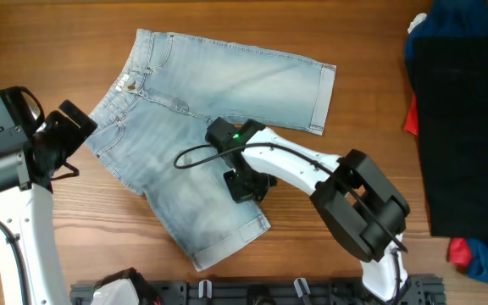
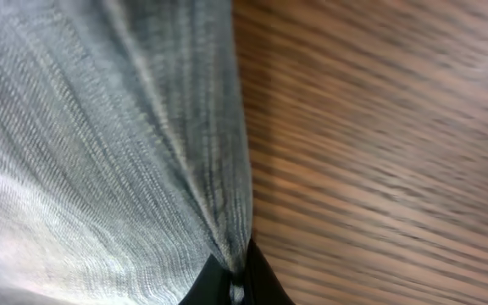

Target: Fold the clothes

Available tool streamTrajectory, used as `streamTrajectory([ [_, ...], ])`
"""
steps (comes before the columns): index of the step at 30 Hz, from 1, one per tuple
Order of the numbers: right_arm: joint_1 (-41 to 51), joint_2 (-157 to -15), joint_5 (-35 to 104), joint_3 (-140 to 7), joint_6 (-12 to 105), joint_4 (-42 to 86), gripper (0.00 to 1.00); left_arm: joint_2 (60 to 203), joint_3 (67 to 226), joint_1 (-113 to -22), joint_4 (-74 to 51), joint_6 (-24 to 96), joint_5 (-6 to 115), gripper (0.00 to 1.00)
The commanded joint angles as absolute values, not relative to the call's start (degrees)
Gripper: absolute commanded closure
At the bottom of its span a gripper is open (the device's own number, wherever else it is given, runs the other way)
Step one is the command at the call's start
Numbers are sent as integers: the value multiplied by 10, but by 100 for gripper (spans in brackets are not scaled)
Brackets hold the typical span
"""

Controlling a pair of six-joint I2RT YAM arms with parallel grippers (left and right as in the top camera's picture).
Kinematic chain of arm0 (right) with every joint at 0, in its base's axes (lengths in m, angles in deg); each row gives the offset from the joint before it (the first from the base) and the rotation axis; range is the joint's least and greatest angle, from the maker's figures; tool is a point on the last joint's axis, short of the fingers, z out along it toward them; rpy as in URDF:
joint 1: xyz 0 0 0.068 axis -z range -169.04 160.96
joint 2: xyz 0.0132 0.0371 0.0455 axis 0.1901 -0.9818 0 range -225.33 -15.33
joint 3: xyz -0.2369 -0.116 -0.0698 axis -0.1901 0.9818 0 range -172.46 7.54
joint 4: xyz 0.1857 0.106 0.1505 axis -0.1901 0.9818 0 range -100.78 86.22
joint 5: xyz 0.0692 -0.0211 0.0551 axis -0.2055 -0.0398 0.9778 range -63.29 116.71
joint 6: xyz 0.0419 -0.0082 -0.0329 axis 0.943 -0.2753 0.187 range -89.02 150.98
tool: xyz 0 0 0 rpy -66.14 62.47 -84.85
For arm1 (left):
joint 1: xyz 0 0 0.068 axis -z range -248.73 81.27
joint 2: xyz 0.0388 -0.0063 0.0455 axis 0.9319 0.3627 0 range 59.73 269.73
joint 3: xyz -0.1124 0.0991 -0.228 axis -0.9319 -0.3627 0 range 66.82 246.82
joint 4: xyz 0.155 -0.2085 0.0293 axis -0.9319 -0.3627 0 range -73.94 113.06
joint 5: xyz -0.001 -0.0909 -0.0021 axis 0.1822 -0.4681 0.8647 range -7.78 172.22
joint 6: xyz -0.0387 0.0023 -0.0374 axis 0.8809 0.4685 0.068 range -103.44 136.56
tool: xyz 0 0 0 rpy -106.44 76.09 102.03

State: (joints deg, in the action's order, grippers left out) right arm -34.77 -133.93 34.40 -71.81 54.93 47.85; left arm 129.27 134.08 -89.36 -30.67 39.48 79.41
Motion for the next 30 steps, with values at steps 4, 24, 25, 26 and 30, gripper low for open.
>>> streamTrajectory([
  [4,-159,-1344,317,-699,476,481,96,1313,1346,-891,-306,362,813,0],
  [24,31,-1159,431,-873,430,567,23,1315,1345,-891,-344,304,711,1],
  [25,17,-1148,431,-870,431,578,23,1315,1345,-890,-345,303,695,0],
  [26,3,-1139,431,-866,433,586,23,1315,1345,-886,-344,302,684,1],
  [30,-61,-1131,392,-825,509,631,28,1319,1338,-832,-337,284,694,1],
])
